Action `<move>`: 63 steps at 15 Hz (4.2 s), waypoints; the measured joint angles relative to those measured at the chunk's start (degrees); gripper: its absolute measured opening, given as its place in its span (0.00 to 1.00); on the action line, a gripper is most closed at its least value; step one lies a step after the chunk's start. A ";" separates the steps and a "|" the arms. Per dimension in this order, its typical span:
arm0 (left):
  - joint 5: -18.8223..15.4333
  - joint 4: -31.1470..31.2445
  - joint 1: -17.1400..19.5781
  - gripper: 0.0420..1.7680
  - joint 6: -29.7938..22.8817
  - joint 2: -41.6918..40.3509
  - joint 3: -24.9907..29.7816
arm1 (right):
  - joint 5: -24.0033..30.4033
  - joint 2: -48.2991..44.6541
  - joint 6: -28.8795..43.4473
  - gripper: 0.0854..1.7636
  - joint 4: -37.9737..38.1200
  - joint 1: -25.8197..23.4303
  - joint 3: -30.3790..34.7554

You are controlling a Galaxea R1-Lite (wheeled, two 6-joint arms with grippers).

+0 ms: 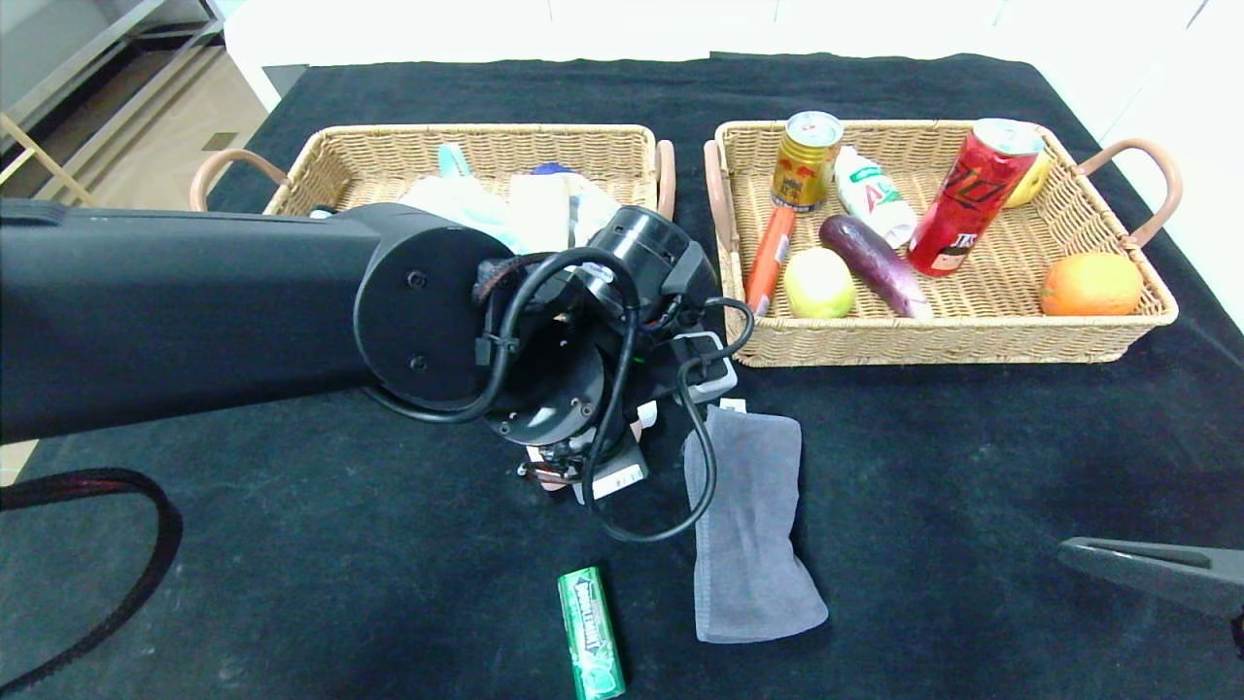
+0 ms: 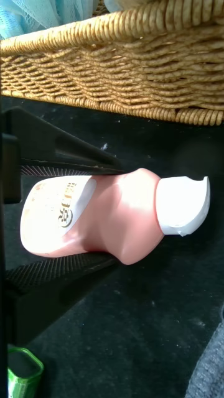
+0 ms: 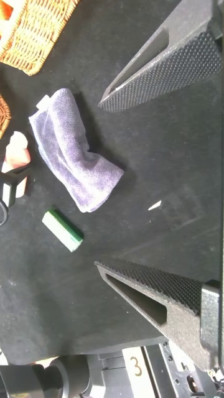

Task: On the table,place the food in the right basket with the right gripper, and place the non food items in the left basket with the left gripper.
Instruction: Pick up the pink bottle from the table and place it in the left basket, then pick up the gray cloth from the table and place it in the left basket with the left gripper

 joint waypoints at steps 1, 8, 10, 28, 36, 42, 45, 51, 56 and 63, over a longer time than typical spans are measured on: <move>0.00 0.00 -0.04 0.44 -0.02 0.02 -0.02 | -0.02 0.00 0.00 0.97 -0.02 0.00 0.00; 0.04 0.57 -1.05 0.44 0.05 -2.44 -0.98 | -0.02 0.07 -0.02 0.97 0.09 0.00 0.11; 0.23 1.10 -2.07 0.44 0.02 -4.67 -0.41 | -0.02 0.11 -0.02 0.97 0.09 0.00 0.12; 9.63 -14.45 4.07 0.44 -10.59 -9.65 -8.74 | 0.00 0.46 -0.02 0.97 0.35 0.05 0.26; 7.09 -26.25 9.40 0.44 -10.47 -3.75 -11.78 | -0.02 0.84 -0.05 0.97 0.27 0.09 0.37; 7.30 -26.51 9.37 0.67 -10.81 -2.55 -11.85 | 0.00 1.48 -0.02 0.97 0.27 0.09 0.45; 7.39 -26.51 9.01 0.77 -10.79 -2.85 -11.78 | -0.02 1.71 -0.05 0.97 -0.02 0.09 0.63; 8.02 -26.43 7.55 0.87 -15.23 -7.01 -11.43 | -0.02 1.67 -0.05 0.97 -0.04 0.09 0.67; 8.00 -25.59 4.02 0.92 -34.08 -11.31 -10.07 | -0.02 1.67 -0.05 0.97 0.00 0.22 0.69; 7.83 -25.55 -5.10 0.95 -46.08 -13.81 0.24 | -0.02 1.40 -2.28 0.97 0.41 0.44 0.83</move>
